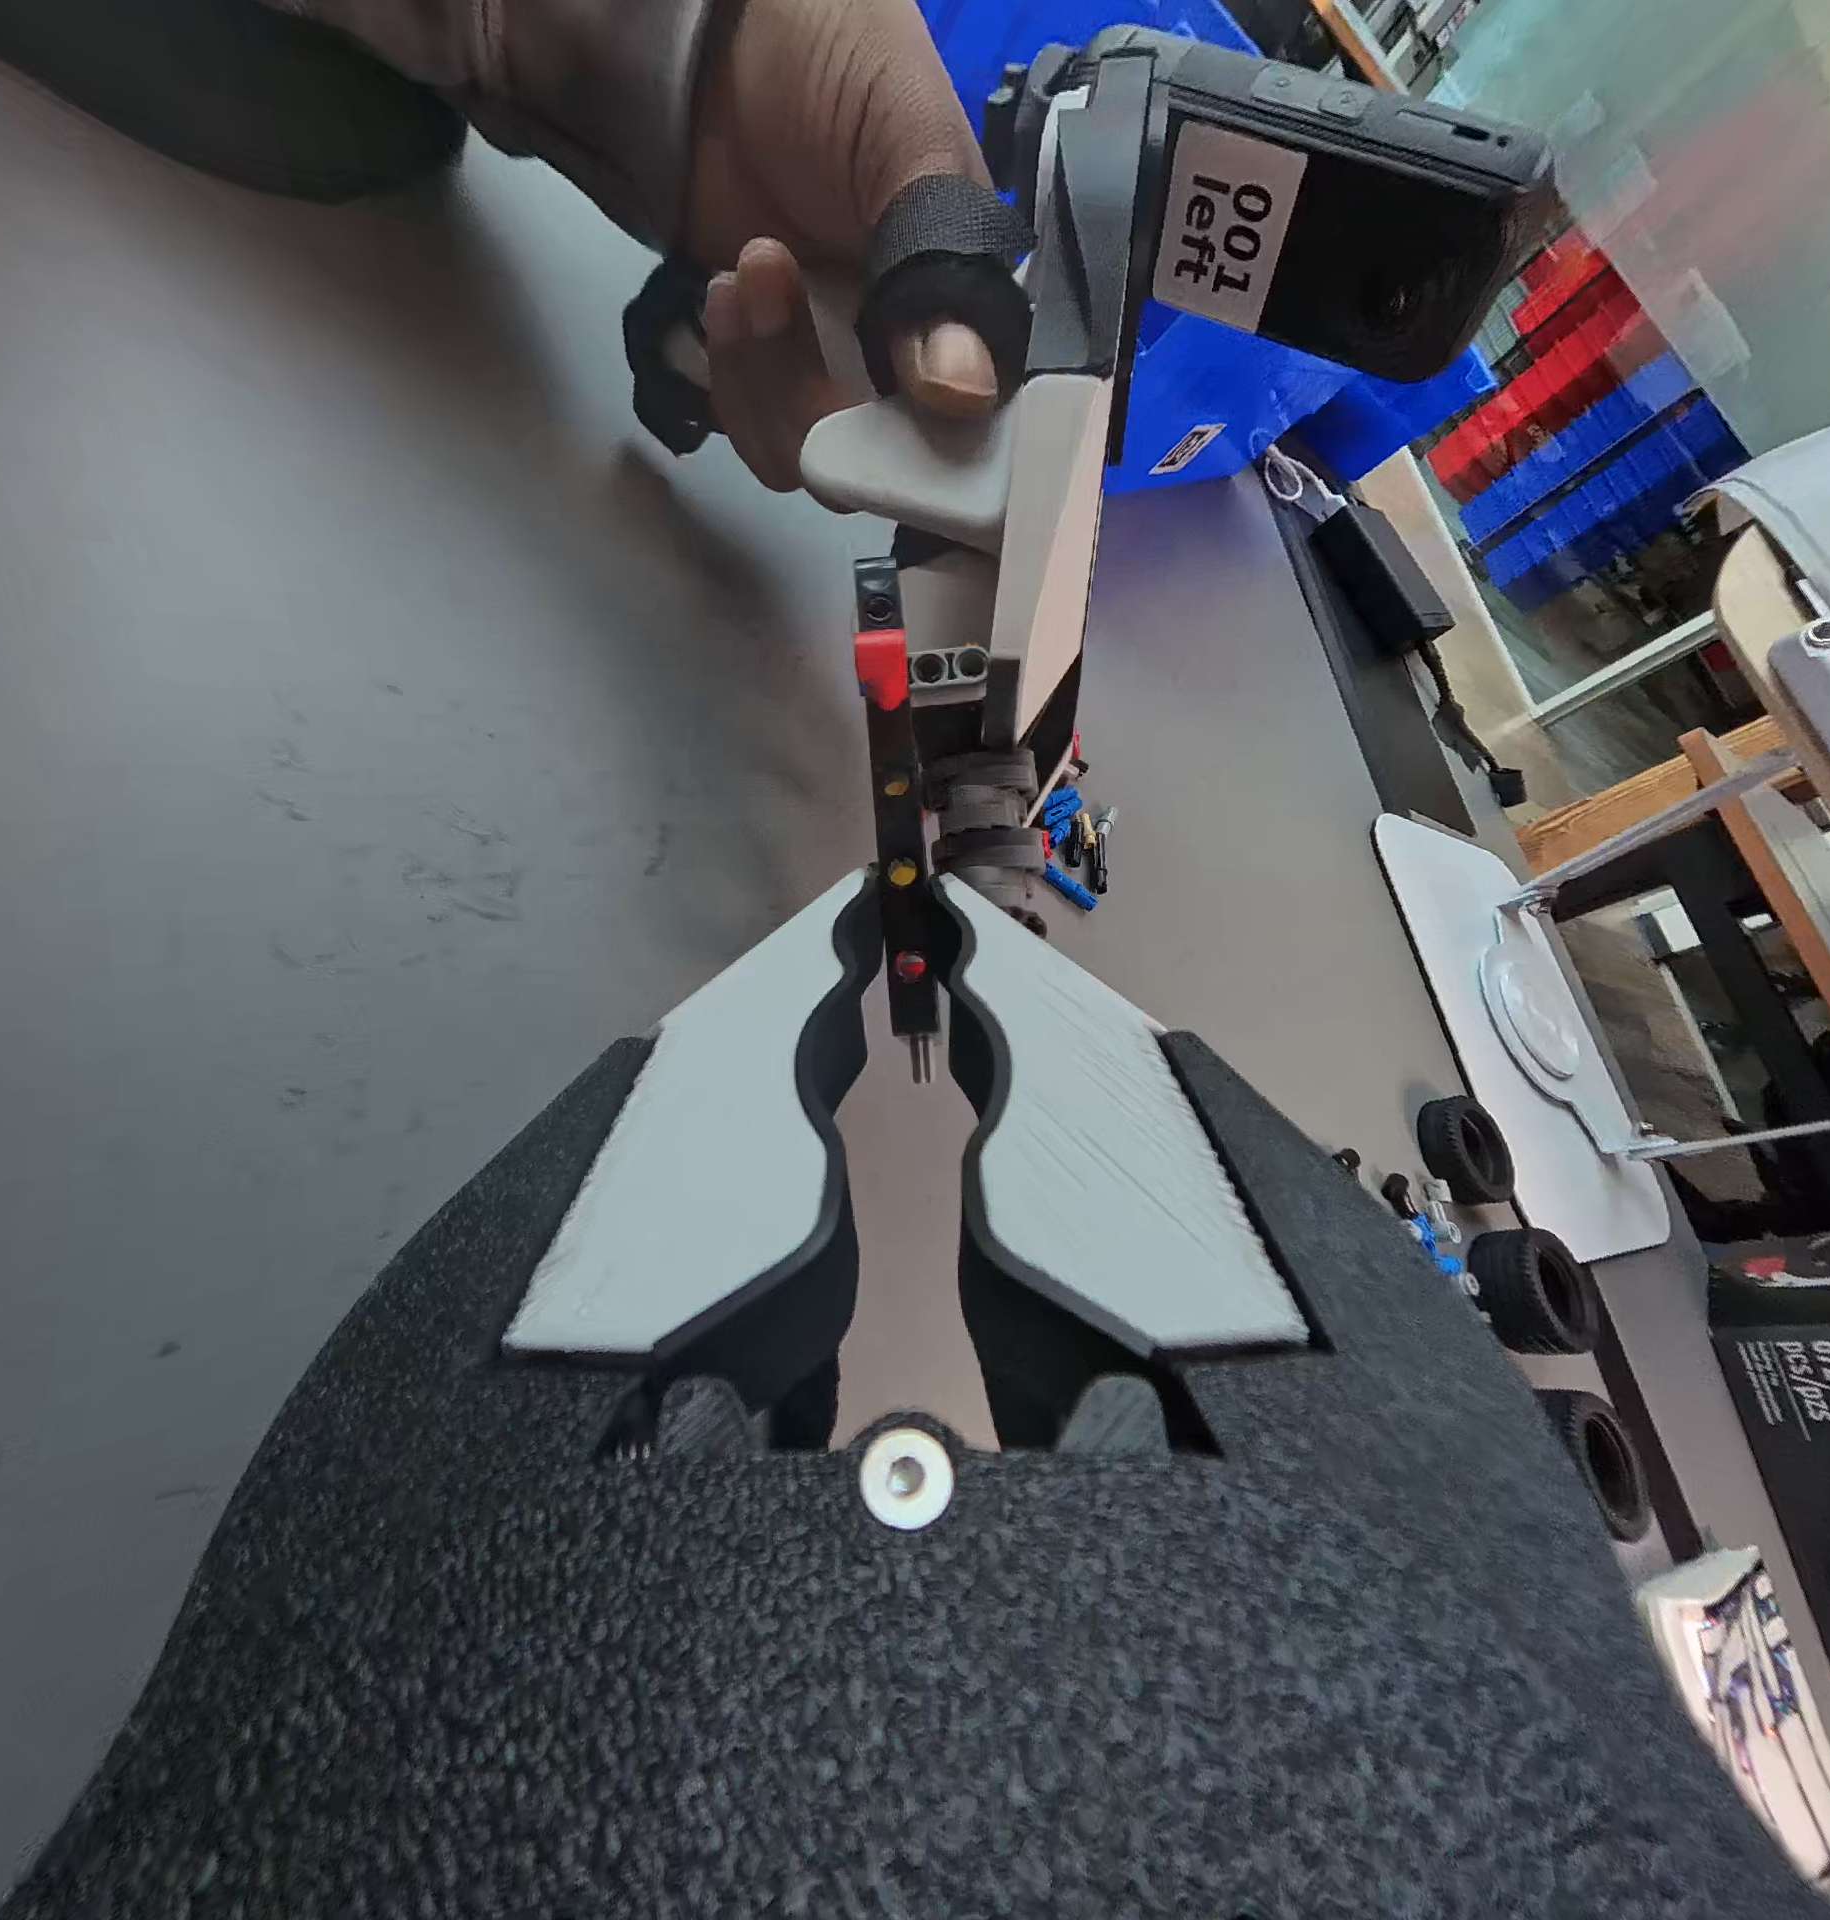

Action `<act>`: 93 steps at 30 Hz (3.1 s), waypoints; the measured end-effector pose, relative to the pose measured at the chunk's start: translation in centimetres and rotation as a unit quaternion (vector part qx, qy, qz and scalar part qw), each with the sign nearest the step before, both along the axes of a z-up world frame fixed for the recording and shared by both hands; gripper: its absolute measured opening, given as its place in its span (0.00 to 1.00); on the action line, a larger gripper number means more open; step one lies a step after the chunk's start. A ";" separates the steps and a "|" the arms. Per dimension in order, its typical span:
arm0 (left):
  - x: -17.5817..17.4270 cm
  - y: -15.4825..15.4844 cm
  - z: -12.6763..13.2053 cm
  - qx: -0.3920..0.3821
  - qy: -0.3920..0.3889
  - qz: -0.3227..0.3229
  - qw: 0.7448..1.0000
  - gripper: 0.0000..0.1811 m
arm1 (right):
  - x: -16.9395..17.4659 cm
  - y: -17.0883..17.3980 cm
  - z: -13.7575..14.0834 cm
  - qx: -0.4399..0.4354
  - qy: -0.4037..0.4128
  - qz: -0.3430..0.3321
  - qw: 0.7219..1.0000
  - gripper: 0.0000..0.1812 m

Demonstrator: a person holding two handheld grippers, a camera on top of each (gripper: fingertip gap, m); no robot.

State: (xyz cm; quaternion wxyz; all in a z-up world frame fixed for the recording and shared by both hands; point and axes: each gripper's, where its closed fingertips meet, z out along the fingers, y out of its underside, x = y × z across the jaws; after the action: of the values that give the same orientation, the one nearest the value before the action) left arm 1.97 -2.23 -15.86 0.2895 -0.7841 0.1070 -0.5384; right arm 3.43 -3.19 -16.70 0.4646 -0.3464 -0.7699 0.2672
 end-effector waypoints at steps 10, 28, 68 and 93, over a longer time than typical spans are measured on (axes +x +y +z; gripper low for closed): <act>-1.9 -0.9 5.5 0.157 -0.033 -0.022 0.987 0.21 | 1.3 1.6 4.1 -0.202 0.080 0.017 0.976 0.04; -0.6 -0.6 4.3 0.207 0.041 -0.016 0.977 0.07 | 1.7 1.8 6.2 -0.338 0.093 0.027 0.936 0.04; -0.2 -1.5 -0.9 0.125 0.127 -0.074 0.981 0.37 | 0.4 -0.7 -1.4 -0.003 -0.022 0.031 0.999 0.04; 0.4 -3.6 -3.3 0.132 0.240 -0.144 0.951 0.18 | 1.4 -3.3 -4.1 0.039 -0.121 0.061 0.990 0.06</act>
State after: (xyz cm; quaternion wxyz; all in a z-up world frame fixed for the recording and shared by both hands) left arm 2.39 -5.88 -19.11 0.2758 -0.8211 0.3552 -0.3516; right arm 4.86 -6.46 -20.78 0.3638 -0.3102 -0.8500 0.2212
